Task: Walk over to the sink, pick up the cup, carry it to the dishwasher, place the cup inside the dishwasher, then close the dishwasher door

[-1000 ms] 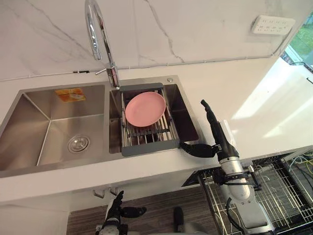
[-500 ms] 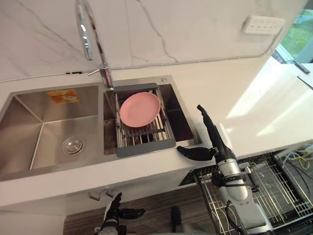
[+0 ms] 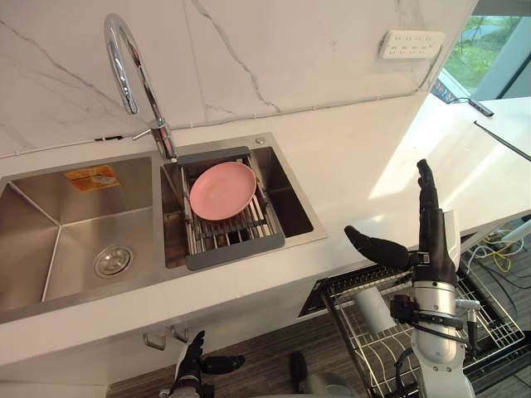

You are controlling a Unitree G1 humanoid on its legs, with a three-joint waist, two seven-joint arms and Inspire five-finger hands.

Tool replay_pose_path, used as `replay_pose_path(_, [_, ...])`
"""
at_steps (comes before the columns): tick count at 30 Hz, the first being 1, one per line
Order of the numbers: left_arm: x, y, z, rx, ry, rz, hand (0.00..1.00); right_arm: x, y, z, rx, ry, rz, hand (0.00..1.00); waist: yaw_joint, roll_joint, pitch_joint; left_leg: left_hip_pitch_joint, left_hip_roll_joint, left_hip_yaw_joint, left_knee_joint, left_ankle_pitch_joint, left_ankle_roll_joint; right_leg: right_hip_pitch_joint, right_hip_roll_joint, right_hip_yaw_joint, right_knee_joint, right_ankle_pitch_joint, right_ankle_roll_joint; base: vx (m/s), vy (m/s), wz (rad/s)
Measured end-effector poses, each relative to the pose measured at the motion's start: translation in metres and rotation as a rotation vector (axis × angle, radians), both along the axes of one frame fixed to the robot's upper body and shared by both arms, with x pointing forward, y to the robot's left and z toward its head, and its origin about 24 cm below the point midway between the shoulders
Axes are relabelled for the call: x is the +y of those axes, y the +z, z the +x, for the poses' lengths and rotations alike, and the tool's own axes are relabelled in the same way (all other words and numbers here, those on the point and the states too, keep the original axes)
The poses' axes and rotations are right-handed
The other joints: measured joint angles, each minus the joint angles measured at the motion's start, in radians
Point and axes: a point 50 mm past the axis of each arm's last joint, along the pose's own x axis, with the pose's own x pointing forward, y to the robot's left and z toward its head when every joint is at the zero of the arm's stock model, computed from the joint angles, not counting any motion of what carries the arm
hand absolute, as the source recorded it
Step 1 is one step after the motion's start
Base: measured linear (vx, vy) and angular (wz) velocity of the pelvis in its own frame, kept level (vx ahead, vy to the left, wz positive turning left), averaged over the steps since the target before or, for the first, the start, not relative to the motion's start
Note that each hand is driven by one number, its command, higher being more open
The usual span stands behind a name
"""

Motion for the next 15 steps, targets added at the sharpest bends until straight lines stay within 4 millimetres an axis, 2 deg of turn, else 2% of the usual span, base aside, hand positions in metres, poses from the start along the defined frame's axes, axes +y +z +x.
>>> replay_pose_path(6, [0.000, 0.000, 0.002, -0.004, -0.003, -0.003, 1.00, 0.009, 0.001, 0.008, 0.019, 0.119, -0.020, 1.00, 0.009, 0.001, 0.002, -0.001, -0.002, -0.004, -0.001, 0.001, 0.000, 0.000, -0.002, -0.005, 0.003, -0.002, 0.000, 0.00, 0.001, 0.01])
replay_pose_path(15, [-0.001, 0.002, 0.006, -0.015, -0.010, -0.005, 1.00, 0.028, -0.009, 0.036, 0.094, 0.311, -0.121, 1.00, 0.038, 0.001, 0.002, -0.029, -0.003, -0.061, 0.000, 0.002, -0.002, -0.002, -0.011, -0.061, 0.006, -0.019, -0.006, 0.01, 0.004, 0.18])
